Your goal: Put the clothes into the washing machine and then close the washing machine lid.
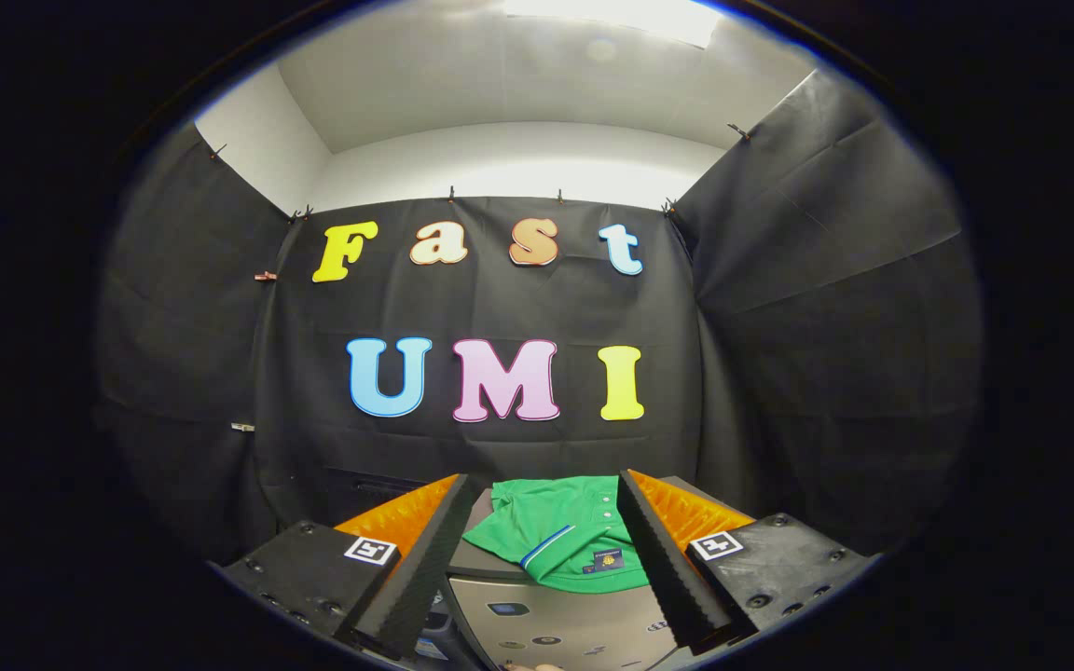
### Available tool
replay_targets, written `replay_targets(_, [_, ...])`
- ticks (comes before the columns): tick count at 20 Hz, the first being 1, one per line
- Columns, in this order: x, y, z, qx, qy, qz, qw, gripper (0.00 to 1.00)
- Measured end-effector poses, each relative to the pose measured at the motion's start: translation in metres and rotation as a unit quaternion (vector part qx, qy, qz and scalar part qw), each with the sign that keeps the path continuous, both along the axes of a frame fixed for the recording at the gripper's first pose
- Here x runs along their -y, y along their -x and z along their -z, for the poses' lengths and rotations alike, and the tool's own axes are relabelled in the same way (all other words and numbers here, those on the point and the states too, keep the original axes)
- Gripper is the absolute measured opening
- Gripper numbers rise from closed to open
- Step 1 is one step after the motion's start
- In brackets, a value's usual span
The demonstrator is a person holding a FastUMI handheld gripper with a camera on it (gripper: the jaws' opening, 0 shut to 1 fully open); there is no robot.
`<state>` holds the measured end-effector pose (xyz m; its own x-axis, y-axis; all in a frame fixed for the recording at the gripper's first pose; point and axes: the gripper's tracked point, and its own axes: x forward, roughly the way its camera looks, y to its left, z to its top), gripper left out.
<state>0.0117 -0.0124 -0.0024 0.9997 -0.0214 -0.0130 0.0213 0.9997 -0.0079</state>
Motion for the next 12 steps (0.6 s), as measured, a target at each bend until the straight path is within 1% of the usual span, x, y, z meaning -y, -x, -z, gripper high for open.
replay_targets(6, [0.001,-0.008,0.003,-0.006,0.004,0.003,1.0,0.98])
replay_targets(12, [0.008,-0.034,0.002,-0.016,0.006,0.006,1.0,0.98])
